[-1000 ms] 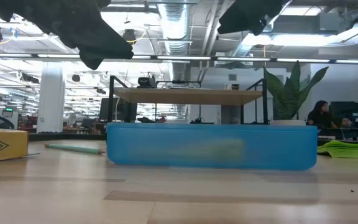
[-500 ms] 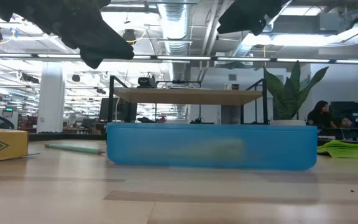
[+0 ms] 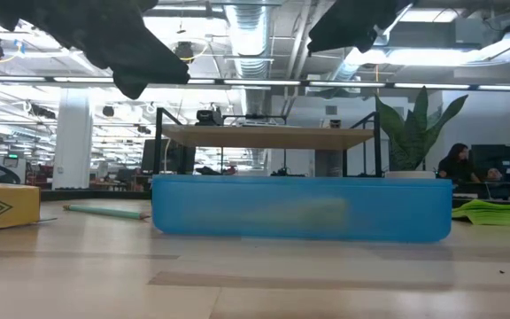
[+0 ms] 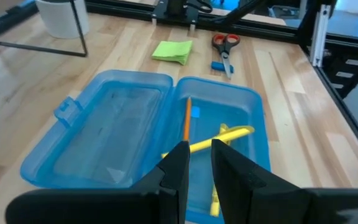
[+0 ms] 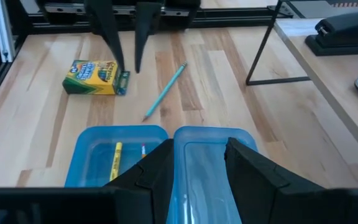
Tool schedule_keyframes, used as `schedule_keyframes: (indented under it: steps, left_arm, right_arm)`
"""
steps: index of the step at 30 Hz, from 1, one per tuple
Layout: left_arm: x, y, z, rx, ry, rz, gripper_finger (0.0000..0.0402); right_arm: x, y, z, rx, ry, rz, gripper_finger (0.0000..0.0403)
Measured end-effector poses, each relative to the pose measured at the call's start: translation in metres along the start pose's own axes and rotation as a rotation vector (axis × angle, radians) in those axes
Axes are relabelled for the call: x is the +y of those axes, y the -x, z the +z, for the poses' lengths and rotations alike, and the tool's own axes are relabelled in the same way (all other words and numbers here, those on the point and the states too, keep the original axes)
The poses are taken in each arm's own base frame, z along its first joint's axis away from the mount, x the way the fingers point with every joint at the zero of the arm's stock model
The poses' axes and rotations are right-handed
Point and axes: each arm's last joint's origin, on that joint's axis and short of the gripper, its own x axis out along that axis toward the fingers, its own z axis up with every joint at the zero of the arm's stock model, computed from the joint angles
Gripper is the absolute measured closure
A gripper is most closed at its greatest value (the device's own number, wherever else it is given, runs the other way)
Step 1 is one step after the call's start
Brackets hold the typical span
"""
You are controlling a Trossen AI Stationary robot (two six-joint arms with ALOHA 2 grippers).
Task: Pack school essentials
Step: Put the light blue pencil into the supply box
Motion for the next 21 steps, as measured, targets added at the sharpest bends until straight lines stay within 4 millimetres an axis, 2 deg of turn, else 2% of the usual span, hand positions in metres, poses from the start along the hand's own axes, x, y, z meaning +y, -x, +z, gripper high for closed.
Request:
schedule_keyframes:
  steps: [6, 13, 21]
  left_arm:
    - [0.002, 0.003, -0.004, 0.090, -0.058, -0.022, 0.0346]
    - [0.019, 0.011, -0.017, 0.425, -0.024, 0.092, 0.0340]
    - [0.044, 0.020, -0.033, 0.695, -0.004, 0.220, 0.0258]
  right_arm:
    - [0.000, 0.000, 0.000, -0.003, -0.002, -0.001, 0.0239]
    - [0.000, 0.000, 0.000, -0.003, 0.022, 0.001, 0.0239]
    - [-0.002, -0.001, 0.001, -0.003, 0.018, -0.005, 0.0239]
